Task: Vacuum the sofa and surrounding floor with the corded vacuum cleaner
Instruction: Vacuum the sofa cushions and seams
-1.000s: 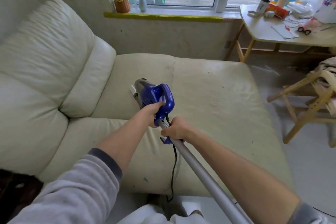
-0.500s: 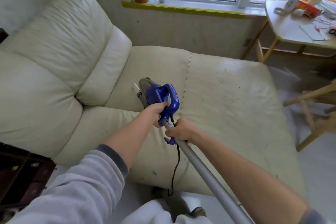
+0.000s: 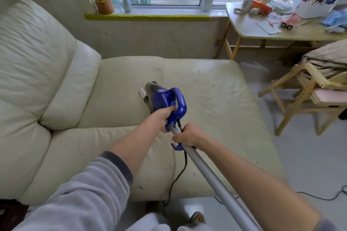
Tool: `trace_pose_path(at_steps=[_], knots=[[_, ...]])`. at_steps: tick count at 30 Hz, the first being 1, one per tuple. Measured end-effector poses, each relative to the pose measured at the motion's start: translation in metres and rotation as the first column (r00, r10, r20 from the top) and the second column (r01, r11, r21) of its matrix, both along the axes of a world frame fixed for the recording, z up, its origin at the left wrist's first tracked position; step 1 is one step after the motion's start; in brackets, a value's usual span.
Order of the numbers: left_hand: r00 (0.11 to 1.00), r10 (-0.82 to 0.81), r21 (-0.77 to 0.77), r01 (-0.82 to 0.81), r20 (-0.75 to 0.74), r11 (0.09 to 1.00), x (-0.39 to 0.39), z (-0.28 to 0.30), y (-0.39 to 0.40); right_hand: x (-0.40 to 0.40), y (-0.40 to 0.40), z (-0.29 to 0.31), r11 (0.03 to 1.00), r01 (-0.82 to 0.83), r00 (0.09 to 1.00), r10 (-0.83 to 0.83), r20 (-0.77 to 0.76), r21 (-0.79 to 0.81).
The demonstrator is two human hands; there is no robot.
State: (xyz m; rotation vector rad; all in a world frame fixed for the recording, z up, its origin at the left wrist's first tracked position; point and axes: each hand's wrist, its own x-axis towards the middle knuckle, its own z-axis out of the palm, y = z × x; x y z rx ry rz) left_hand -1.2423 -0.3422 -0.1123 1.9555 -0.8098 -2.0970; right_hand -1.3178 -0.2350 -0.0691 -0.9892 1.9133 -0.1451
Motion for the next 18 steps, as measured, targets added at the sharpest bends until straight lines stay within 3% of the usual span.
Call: trace_pose_path(at_steps=[10, 18], knots=[[0.981, -0.166, -0.025, 0.165, -0.100, 0.986, -0.089, 0.009, 0.035, -0.070, 0.046, 0.015, 0.987, 0.153, 0.984, -0.156, -0.084, -0.045], [0.976, -0.117, -0.046, 0.111, -0.185, 0.993, -0.100, 0.000, 0.043, -0.078, 0.051, 0.018, 0.990, 0.128, 0.982, -0.134, -0.131, -0.052]])
